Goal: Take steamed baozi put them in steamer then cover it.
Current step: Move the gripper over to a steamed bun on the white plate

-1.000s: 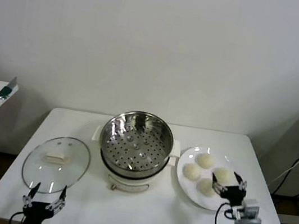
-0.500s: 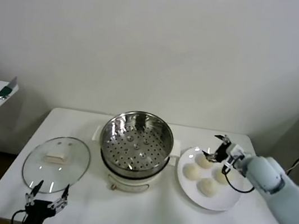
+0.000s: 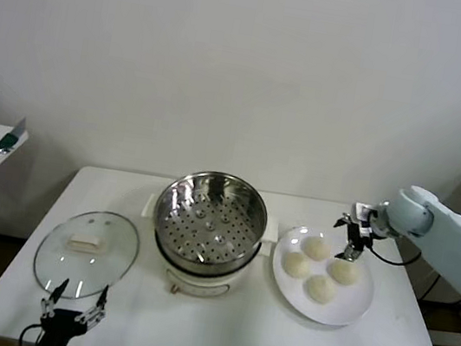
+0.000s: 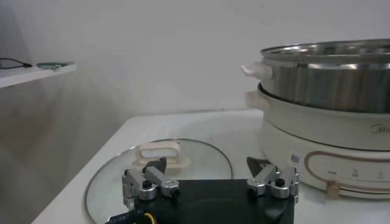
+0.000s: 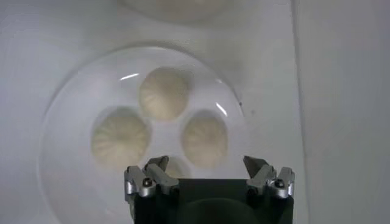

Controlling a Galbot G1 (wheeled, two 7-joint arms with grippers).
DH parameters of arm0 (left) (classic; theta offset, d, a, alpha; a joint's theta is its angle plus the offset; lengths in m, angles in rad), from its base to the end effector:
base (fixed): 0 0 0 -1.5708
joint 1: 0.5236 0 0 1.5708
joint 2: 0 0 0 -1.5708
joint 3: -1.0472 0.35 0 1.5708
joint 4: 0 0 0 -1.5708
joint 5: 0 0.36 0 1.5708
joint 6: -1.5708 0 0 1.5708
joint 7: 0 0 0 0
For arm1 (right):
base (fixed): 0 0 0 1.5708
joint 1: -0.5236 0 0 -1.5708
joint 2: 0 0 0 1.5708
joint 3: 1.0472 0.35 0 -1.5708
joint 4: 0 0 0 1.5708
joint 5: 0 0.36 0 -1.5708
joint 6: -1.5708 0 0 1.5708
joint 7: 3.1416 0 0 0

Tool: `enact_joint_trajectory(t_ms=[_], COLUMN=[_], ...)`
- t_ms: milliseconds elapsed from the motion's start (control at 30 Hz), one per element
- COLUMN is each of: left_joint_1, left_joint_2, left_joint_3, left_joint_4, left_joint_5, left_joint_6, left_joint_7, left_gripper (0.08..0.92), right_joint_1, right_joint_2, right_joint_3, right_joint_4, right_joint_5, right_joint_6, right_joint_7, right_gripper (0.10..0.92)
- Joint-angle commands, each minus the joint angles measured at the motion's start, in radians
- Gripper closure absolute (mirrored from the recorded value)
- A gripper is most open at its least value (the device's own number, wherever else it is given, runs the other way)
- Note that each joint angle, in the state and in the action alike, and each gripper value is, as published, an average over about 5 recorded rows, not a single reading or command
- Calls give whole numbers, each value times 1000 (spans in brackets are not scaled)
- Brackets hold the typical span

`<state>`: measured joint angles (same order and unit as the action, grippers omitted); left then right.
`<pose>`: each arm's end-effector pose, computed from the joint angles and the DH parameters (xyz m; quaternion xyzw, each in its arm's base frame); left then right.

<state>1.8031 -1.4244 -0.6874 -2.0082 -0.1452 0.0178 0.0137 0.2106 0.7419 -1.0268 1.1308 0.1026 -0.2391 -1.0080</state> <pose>0.1054 0.0814 -0.3572 0.0310 -0.9863 -0.0332 0.1584 0.5540 -0.1510 -0.1723 0.4709 -0.5842 0.5250 0.4016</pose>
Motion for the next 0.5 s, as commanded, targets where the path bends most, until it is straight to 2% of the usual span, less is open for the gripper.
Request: enact_joint_trajectory(t_ms=[33,500], left_joint_1=[-1,4], left_joint_2=[1,-1], left_joint_3=[-1,1], left_joint_4=[8,19], left_joint_5=[-1,-1], left_joint_6=[-2,-11], left_joint_7=[0,-2], left_gripper=[177,177], right_joint_1=[32,-86], right_joint_2=[192,283], right_joint_3=[-87,24], right_joint_4=[-238,-400], right_joint_5=[-15,-137], right_joint_6=[34,96], right_joint_7=[-90,-61], right_gripper=[203,203])
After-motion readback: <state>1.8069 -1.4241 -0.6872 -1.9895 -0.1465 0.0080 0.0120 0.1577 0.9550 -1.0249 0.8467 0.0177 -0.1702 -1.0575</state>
